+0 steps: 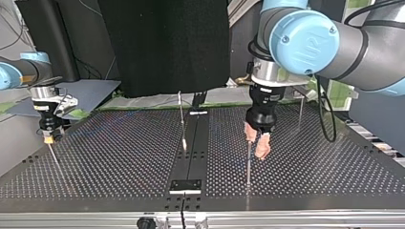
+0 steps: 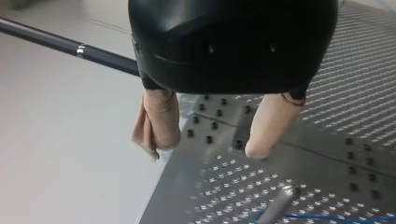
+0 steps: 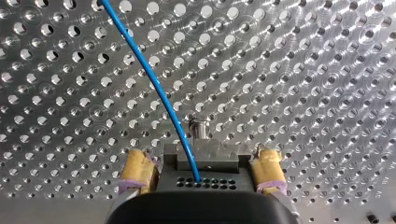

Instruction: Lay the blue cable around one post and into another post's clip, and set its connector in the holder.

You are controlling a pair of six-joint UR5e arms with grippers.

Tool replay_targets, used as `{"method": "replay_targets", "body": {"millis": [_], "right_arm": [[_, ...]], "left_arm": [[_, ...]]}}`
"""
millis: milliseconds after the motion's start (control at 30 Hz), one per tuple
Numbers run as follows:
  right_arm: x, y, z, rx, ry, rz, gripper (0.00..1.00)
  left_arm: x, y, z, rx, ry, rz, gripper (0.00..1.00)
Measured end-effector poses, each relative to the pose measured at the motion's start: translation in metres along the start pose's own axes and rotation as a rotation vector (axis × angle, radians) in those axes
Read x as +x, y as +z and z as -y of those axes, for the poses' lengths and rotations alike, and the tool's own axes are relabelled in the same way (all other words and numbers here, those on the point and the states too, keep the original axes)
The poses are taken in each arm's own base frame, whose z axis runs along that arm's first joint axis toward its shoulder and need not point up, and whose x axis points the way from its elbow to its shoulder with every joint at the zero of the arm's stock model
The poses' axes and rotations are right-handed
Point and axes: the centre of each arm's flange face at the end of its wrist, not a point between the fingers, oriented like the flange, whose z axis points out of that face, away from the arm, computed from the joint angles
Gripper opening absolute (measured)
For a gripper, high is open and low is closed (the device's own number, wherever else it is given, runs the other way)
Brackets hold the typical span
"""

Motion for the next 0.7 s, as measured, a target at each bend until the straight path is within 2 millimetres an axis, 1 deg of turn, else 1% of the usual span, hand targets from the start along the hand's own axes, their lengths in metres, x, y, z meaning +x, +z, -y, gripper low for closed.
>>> {"method": "replay_targets", "body": {"millis": [433,700], "right_arm": [[0.000,0.000,0.000,0.001,0.000,-0.001,1.00],[0.000,-0.001,-0.004,-0.005,0.001,0.004,1.00]], "left_arm": [[0.012,-0.016,-0.004,-0.035,0.170,-0.125,0.98],[0.017,-0.025,-0.009,-0.054,0.276,-0.205,0.98]]}}
